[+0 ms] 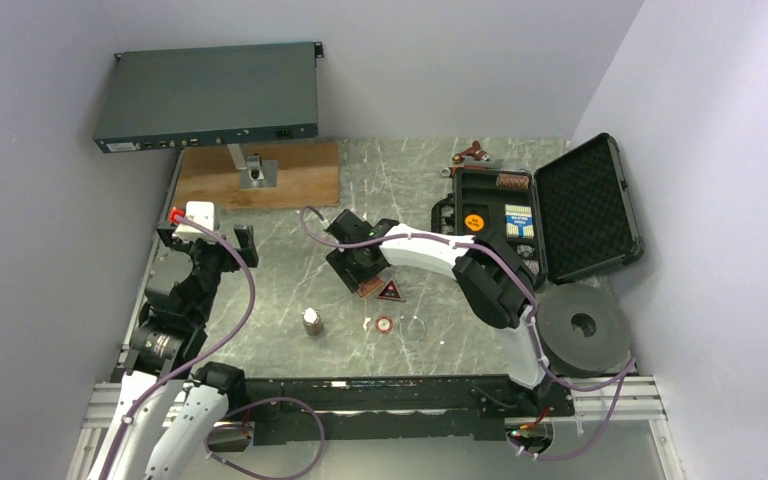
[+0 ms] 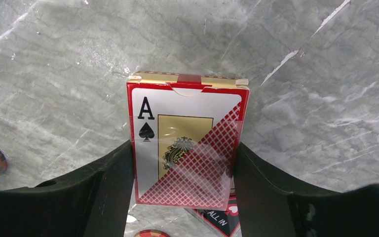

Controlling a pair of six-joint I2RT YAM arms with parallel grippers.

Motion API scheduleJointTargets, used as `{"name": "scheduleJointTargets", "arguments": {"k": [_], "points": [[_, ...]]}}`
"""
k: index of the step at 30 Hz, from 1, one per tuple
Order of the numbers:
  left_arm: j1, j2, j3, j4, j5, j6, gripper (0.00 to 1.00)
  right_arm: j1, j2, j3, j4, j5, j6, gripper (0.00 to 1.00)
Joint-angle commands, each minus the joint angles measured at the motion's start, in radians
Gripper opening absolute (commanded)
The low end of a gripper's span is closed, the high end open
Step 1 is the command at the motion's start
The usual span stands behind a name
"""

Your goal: Pack up texas hold em set

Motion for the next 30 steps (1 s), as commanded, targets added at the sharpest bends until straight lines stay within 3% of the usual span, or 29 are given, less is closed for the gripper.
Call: {"name": "scheduleJointTargets", "arguments": {"k": [1,7,11,19,30], "points": [[-0.003,-0.012,0.034,0.014,-0.063,-0.006,1.00,0.009,-0.067,0.055,-0.020,0.005,0.013,0.29],[-0.003,-0.018,0.027,0.026,-0.096,-0.014,1.00,0.008,-0.150,0.103,-0.019,-0.019,0.029,0.15],[-0.003,0.002,0.058,-0.012,-0.122,-0.032,1.00,0.008,-0.185,0.139,-0.018,-0.022,0.031,0.00],[-0.003,0.000,0.075,-0.067,-0.177,-0.061,1.00,-0.028,-0.260,0.150,-0.038,0.175,-0.012,0.00],[-0.003,-0.006,0.011,-0.047,-0.119,-0.052,1.00,-0.322,-0.372,0.096,-0.035,0.217,0.037,0.00]]}}
